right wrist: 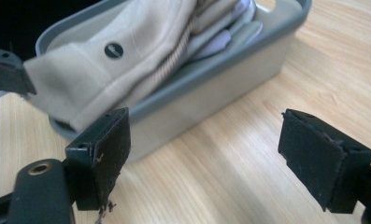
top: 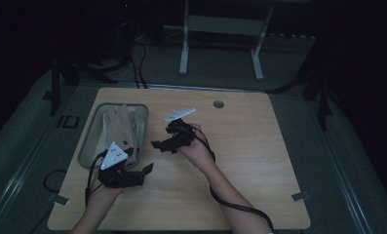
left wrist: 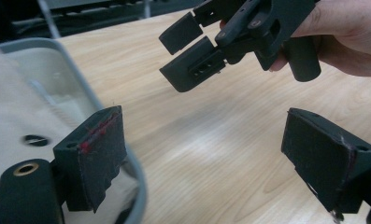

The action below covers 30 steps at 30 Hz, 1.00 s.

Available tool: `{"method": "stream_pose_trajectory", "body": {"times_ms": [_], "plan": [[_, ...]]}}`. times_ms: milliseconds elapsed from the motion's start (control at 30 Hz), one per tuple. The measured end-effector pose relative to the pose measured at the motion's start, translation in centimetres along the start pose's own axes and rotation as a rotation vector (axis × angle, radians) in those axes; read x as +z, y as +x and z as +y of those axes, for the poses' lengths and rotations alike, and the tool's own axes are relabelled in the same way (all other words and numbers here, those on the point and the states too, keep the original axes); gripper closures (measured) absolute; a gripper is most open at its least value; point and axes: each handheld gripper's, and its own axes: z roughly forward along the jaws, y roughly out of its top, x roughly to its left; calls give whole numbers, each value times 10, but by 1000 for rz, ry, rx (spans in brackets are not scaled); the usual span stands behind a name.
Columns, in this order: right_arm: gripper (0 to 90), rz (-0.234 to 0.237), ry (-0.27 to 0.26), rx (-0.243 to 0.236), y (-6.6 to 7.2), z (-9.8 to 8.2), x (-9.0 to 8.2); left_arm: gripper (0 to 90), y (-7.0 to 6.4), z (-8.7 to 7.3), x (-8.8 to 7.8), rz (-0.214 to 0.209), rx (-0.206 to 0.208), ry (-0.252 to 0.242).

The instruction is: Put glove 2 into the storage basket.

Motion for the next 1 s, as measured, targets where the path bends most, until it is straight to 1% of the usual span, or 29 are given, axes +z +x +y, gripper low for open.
{"method": "stream_pose_trajectory", "body": {"times_ms": [167, 300, 400, 467, 600, 667, 733, 800, 867, 933, 1000], "plan": [[170, -6, 2, 14, -5, -17, -11, 142, -8, -1, 10, -30, 17, 14], [170, -11, 2, 20, -10, -30, -18, 142, -15, -3, 16, -62, 27, 15], [170, -14, 8, 16, -12, -38, -23, 142, -20, -5, 22, -84, 33, 30], [170, -15, 9, 24, -14, -44, -26, 142, -24, -8, 27, -88, 37, 40], [170, -24, 7, 36, -19, -54, -32, 142, -32, -12, 37, -112, 68, 66], [170, -25, 9, 35, -21, -60, -35, 141, -35, -14, 41, -126, 71, 75], [170, -28, 11, 45, -23, -66, -38, 142, -38, -16, 45, -142, 67, 78], [170, -32, 16, 52, -25, -72, -40, 142, -40, -18, 50, -143, 72, 82], [170, -36, 20, 47, -27, -78, -42, 141, -41, -21, 55, -154, 73, 90], [173, -51, 6, 45, -28, -85, -44, 142, -43, -24, 60, -156, 84, 105], [173, -39, -7, 49, -30, -90, -46, 141, -45, -27, 65, -168, 81, 111]]}}
